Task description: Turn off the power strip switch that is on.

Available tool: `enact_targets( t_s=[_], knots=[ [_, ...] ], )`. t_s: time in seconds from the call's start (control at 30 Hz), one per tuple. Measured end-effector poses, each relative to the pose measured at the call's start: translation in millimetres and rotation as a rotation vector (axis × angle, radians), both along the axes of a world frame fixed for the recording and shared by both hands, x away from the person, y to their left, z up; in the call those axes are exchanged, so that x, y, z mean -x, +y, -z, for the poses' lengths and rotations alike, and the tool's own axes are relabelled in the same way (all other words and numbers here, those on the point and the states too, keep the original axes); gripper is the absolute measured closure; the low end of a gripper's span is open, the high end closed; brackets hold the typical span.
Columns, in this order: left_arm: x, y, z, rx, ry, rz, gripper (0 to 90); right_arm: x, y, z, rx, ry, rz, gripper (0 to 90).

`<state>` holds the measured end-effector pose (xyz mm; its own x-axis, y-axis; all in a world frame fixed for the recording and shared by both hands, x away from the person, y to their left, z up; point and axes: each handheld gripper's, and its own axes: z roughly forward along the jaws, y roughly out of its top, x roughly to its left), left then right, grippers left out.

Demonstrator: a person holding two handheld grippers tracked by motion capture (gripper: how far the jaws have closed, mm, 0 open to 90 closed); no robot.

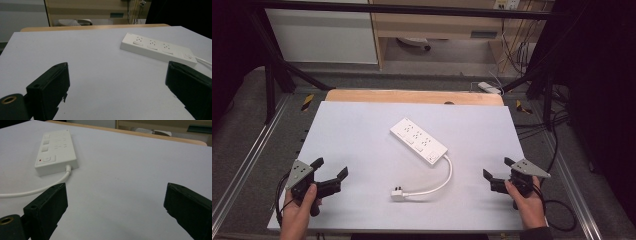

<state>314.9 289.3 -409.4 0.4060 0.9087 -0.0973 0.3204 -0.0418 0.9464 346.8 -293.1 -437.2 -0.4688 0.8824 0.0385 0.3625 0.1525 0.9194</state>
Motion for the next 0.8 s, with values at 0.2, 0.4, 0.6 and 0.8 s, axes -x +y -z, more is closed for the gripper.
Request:
enact_targets(
  t_s=[0.2, 0.4, 0.6, 0.8],
  knots=[
    [0.1, -1.2, -0.7, -0.007, -0.005, 0.007, 5.3, -1.0, 1.9, -1.0, -0.008, -0.019, -0.017, 5.5],
    [-0.4, -3.5, -0.5, -0.005, -0.002, 0.022, 5.2, -0.7, 1.3, -2.4, -0.029, -0.026, -0.015, 5.2],
    [-2.1, -1.1, 1.6, 0.004, 0.009, 0.012, 4.3, -0.8, 2.9, -6.8, -0.049, -0.051, -0.009, 4.2],
    [-2.9, -1.3, 1.7, -0.005, 0.011, 0.014, 4.4, -1.2, 1.7, -14.1, -0.078, -0.072, -0.008, 3.7]
  ],
)
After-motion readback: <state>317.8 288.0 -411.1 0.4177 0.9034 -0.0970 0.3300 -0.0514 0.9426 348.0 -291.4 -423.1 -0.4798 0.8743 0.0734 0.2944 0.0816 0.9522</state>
